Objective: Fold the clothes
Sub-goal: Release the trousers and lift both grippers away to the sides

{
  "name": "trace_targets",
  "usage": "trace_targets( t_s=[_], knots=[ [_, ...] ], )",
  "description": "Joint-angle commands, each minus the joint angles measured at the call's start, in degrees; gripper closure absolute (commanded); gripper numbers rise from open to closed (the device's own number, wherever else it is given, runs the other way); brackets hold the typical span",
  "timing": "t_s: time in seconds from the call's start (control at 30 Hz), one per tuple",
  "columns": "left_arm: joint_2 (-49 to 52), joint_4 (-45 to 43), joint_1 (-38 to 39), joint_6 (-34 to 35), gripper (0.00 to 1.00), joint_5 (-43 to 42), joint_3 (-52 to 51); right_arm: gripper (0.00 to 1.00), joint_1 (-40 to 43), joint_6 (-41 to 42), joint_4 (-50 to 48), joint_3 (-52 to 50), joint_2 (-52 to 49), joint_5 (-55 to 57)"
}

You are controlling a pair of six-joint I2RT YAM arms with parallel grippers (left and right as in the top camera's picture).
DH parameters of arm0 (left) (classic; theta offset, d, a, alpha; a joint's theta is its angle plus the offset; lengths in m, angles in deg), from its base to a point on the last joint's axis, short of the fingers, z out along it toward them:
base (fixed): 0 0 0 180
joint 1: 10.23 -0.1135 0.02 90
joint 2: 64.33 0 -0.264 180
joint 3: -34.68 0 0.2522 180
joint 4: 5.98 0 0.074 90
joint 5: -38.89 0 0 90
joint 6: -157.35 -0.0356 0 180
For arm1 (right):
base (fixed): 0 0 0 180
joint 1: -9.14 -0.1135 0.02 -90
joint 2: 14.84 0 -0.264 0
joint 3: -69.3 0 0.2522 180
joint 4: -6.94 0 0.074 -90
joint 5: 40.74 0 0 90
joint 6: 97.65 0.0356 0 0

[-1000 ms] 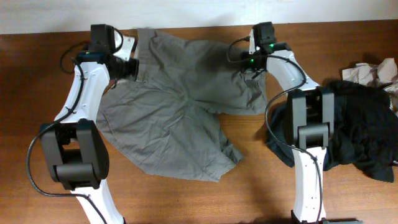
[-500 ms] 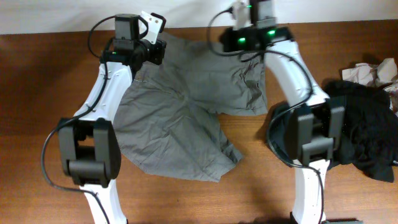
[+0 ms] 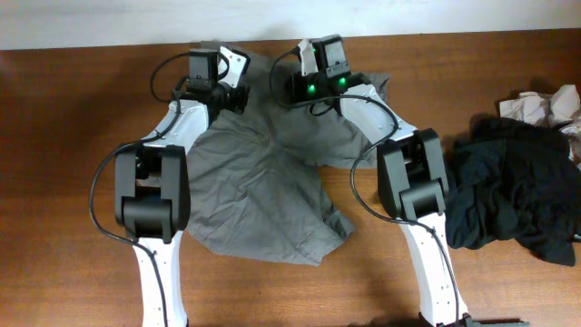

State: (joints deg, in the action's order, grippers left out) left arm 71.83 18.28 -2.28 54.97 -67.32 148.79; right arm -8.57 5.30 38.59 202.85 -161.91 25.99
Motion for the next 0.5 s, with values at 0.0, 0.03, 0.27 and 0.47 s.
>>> trace_targets(
  t_s=[0.0, 0.03, 0.27, 0.47],
  knots=[
    [2.73, 2.38, 0.42, 0.57, 1.00, 0.98, 0.26, 0.96, 0.46, 1.05, 0.28, 0.00, -2.12, 5.03],
    [3.06, 3.67, 0.39, 0.55, 1.00, 2.21, 0.24, 0.96, 0.74, 1.05, 1.03, 0.00, -2.38, 7.72],
    [3.56, 6.78, -1.79, 0.59, 1.00, 6.40, 0.24, 0.96, 6.14, -1.11, 6.78, 0.02, -2.62, 19.28],
    [3.56, 8.41, -4.52, 1.60, 1.00, 6.43, 0.24, 0.96, 14.84, -3.15, 11.87, 0.02, -2.62, 18.51]
  ],
)
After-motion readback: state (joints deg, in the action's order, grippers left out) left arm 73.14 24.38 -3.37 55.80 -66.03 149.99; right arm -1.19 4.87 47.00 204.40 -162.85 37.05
